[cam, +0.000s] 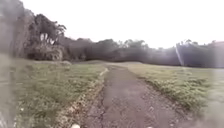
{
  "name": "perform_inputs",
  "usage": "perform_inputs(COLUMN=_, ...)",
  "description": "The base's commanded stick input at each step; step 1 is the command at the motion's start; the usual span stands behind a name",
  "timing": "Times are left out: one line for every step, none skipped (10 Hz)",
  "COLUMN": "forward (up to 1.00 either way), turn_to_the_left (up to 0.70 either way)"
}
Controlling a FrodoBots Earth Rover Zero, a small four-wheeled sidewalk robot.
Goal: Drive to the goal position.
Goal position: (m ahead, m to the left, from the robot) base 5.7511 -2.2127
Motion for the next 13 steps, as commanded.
perform_inputs(forward=0.70, turn_to_the_left=0.00)
perform_inputs(forward=0.70, turn_to_the_left=0.00)
perform_inputs(forward=0.70, turn_to_the_left=0.00)
perform_inputs(forward=0.70, turn_to_the_left=0.00)
perform_inputs(forward=0.70, turn_to_the_left=0.00)
perform_inputs(forward=0.70, turn_to_the_left=0.00)
perform_inputs(forward=0.70, turn_to_the_left=0.00)
perform_inputs(forward=0.70, turn_to_the_left=0.00)
perform_inputs(forward=0.70, turn_to_the_left=0.00)
perform_inputs(forward=0.70, turn_to_the_left=0.00)
perform_inputs(forward=0.70, turn_to_the_left=0.00)
perform_inputs(forward=0.70, turn_to_the_left=0.00)
perform_inputs(forward=0.70, turn_to_the_left=0.00)
